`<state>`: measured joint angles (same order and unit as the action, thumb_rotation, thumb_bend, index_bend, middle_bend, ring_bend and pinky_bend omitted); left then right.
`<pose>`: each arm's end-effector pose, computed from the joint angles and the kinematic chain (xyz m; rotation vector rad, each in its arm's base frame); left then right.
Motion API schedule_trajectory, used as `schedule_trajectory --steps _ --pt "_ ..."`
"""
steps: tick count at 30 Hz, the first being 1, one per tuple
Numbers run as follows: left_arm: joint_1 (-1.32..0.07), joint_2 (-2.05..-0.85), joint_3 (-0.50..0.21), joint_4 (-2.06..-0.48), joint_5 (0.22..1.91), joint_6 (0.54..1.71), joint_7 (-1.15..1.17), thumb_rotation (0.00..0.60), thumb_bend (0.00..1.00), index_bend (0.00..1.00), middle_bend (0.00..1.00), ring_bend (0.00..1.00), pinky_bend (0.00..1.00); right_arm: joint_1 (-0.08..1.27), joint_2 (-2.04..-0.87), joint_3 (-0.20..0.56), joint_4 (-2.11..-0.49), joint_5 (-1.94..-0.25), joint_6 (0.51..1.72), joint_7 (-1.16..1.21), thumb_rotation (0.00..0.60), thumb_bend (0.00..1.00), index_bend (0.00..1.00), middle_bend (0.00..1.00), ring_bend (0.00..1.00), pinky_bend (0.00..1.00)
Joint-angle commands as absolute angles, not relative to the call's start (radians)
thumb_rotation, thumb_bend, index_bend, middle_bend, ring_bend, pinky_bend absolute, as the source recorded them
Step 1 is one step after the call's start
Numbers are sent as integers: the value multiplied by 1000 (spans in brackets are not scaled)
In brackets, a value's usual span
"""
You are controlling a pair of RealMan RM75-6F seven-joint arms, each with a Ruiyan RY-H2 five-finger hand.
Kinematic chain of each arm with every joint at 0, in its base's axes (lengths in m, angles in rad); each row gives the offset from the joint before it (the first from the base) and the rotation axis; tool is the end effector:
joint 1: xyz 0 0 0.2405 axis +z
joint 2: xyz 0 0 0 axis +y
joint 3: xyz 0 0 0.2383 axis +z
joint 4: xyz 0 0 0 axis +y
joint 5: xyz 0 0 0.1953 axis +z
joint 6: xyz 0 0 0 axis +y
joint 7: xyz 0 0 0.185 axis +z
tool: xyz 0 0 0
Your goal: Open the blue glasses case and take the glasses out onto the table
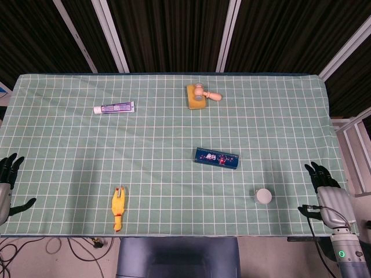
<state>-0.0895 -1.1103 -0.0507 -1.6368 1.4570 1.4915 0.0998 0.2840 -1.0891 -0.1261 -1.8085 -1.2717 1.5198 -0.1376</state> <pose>-0.2907 0.2205 0.1692 -1.3751 -0.8506 -0.8310 -0.2684 -0.2331 0.1472 1.3998 -1.0014 0.8173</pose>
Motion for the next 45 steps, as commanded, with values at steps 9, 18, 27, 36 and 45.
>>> schedule_trajectory --steps 9,18,27,36,45 --pt "-87 -1119 -56 -1628 1457 1500 100 600 0 0 0 0 0 277 -1087 -86 -1853 -1292 1473 -182 600 112 0 0 0 248" --pt "-90 -1115 -60 -1632 1446 1490 94 600 0 0 0 0 0 419 -1079 52 -2031 -1102 1276 -308 600 112 0 0 0 248" --pt "-95 -1110 -61 -1633 1445 1477 78 600 0 0 0 0 0 661 -1287 208 -1910 -848 1155 -568 600 113 0 0 0 248" --pt "-101 -1105 -66 -1635 1435 1462 63 600 0 0 0 0 0 780 -1506 242 -1670 -736 1124 -663 600 113 0 0 0 248" --pt "-105 -1103 -70 -1637 1418 1447 57 600 0 0 0 0 0 841 -1631 242 -1499 -677 1079 -701 600 113 0 0 0 248"
